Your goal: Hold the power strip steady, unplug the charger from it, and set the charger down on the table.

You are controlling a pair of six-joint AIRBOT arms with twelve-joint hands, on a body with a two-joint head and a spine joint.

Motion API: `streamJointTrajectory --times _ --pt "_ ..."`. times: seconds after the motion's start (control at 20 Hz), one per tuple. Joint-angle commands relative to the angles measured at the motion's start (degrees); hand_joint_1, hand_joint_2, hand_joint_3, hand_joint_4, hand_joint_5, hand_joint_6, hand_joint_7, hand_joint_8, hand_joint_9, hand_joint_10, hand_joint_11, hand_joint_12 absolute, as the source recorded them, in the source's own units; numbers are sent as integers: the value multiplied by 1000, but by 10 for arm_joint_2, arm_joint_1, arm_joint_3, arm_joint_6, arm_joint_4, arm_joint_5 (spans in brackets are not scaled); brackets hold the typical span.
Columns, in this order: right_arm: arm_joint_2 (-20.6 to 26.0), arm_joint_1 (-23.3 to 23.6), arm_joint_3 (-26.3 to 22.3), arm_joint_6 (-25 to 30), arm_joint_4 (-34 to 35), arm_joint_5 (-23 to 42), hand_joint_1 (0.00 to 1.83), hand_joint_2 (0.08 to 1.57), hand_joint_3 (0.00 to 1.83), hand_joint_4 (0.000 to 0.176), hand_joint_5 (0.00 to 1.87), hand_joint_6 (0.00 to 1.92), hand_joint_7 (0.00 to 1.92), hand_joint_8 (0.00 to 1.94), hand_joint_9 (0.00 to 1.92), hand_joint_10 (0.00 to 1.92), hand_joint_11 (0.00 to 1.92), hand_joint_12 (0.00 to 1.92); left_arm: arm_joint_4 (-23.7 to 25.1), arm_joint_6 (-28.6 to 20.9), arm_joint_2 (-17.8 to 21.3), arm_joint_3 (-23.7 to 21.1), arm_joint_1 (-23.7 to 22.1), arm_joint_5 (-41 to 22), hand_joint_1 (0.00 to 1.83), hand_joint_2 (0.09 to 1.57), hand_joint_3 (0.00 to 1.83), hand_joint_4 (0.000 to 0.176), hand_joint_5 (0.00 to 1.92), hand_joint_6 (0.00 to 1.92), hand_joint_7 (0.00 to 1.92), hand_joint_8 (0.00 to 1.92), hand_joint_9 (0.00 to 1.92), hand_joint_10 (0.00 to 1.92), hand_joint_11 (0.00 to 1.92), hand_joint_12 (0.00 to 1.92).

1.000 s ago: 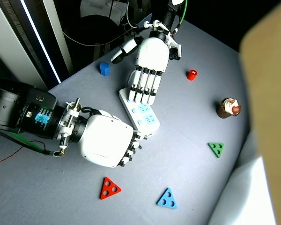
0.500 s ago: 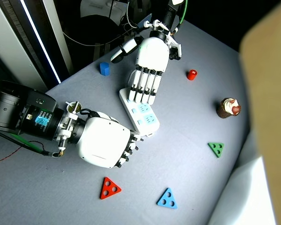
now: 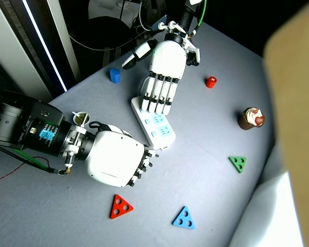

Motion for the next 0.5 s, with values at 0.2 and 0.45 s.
streamJointTrajectory --times 0.2,0.45 --pt "7 0 6 6 -3 62 1241 1102 2 0 900 1086 1121 767 1081 162 995 488 -6 -2 -2 -1 -4 -15 0 936 0 0 58 3 95 3 85 3 105 6" --pt "7 -1 8 6 -3 62 1187 1028 0 0 753 0 820 0 869 0 720 520 -6 -2 -2 -1 -4 -15 0 936 0 0 45 1 93 1 89 2 114 9"
